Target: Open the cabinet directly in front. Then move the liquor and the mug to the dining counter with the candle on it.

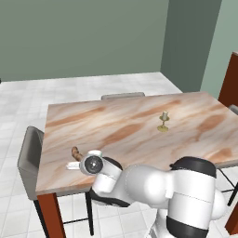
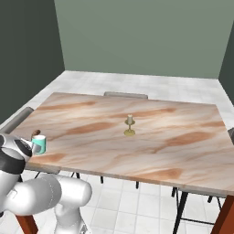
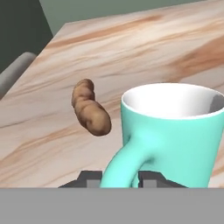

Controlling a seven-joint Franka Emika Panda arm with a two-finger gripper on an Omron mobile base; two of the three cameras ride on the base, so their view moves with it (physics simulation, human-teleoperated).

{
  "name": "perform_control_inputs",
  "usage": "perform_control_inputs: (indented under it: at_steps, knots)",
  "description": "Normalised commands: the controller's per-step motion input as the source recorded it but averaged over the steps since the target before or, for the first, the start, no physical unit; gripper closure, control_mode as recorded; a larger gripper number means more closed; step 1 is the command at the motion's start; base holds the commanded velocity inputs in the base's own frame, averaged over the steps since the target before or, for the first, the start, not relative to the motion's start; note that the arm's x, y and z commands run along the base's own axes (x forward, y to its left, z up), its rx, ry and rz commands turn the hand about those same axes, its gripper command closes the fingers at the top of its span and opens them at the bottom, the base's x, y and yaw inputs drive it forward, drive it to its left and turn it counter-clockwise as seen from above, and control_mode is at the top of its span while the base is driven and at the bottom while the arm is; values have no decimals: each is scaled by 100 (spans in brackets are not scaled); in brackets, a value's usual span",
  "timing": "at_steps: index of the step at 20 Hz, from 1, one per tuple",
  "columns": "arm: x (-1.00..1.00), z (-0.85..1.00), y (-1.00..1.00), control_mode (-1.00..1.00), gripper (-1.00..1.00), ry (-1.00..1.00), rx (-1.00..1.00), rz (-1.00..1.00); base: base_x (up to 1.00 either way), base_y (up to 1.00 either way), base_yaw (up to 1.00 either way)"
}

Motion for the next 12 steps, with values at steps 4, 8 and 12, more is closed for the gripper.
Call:
perform_control_inputs:
  at_steps: [4,8,12]
  knots:
    - [0,-24,-3,-100,100,0,4,1,0,0,0]
    - [0,-19,0,-100,-100,0,4,1,0,0,0]
    - [-24,-6,-24,-100,-100,-6,9,0,0,0,0]
